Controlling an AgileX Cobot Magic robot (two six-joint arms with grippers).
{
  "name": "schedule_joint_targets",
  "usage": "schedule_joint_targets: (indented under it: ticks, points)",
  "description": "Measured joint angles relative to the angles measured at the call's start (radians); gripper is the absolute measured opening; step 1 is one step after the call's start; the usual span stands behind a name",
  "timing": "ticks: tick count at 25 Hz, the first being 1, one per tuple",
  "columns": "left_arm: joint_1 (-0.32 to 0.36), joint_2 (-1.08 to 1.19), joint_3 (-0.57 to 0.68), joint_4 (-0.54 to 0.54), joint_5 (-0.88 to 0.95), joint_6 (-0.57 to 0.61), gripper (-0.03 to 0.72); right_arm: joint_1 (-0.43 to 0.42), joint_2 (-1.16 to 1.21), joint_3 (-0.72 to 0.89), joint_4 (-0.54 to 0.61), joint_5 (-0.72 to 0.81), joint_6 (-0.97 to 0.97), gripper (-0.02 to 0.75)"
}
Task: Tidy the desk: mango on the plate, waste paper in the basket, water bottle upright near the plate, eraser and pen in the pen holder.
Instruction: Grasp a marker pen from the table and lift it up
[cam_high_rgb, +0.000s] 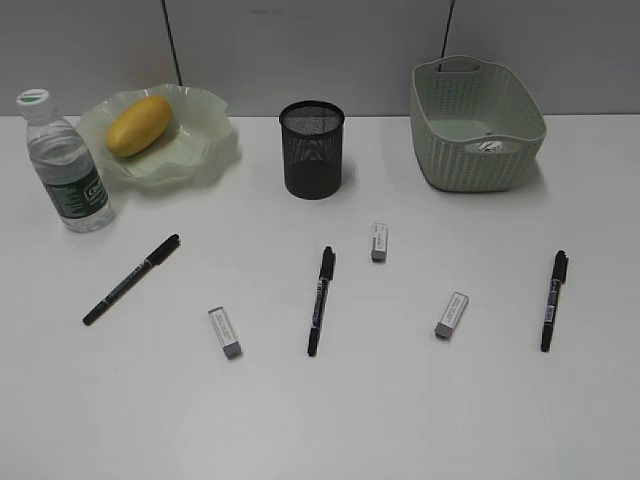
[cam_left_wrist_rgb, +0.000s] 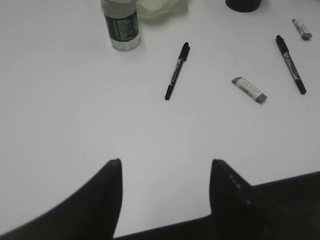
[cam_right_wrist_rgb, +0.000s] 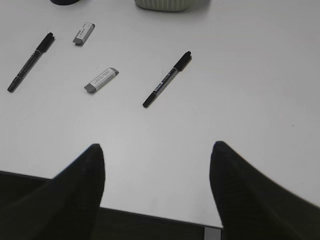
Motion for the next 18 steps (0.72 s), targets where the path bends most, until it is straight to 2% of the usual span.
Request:
schedule_joint_targets:
  ticks: [5,12,18]
  points:
    - [0.000,0.000,0.023,0.000,-0.048,0.000,0.424,0.000,0.190,-0.030,-0.009,-0.079,0.062,0.521]
    - [0.000,0.000,0.037,0.001,-0.072,0.000,0.422,0.000,0.628,-0.064,-0.008,-0.235,0.120,0.521]
    - [0.000,0.000,0.037,0.001,-0.073,0.001,0.422,0.000,1.014,-0.231,-0.010,-0.258,0.208,0.521]
